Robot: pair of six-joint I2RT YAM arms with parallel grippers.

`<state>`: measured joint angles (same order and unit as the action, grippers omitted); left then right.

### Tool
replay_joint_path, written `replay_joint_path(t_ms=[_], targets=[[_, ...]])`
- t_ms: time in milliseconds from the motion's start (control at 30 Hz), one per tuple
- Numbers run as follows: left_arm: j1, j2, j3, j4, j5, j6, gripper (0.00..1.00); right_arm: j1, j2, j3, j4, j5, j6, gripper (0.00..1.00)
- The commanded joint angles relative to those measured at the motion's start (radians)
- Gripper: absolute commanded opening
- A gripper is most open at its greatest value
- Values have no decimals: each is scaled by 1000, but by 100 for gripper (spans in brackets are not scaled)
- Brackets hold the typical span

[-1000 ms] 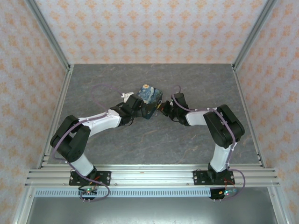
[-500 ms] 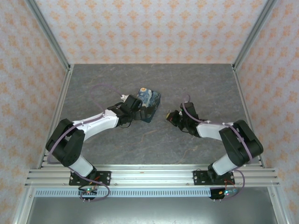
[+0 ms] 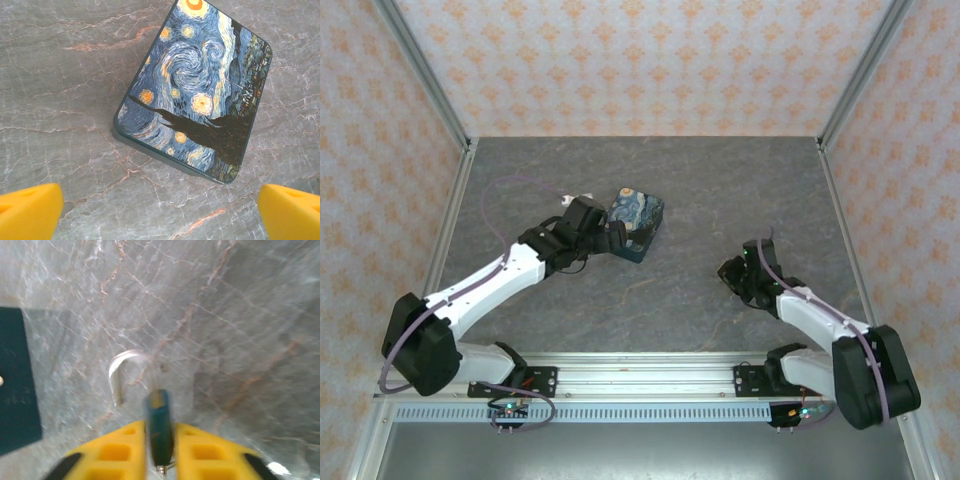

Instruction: Unlock the padlock with the key

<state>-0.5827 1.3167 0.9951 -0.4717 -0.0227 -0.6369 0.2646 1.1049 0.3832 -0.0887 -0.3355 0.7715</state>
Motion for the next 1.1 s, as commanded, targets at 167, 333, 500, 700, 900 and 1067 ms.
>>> replay_joint_path(t_ms=[167,333,500,700,900,1067], targets=[[14,-97,52,-135,-39,29,100,-46,-148,75,-290,46,-68,73],[35,-148,86,-211,-114,61,100,-54,-225,178,-412,71,-111,95],[78,-217,85,-230,-259,97,100,-54,-219,320,-479,173,-163,99],[98,-361,-49,-2,-590,327,100,-55,-221,397,-400,423,-194,99],[188,-444,-178,202,-708,556,100,-55,-251,291,-104,709,-228,99],[312,-437,-329,392,-601,615,100,-56,-185,206,128,882,-365,99]])
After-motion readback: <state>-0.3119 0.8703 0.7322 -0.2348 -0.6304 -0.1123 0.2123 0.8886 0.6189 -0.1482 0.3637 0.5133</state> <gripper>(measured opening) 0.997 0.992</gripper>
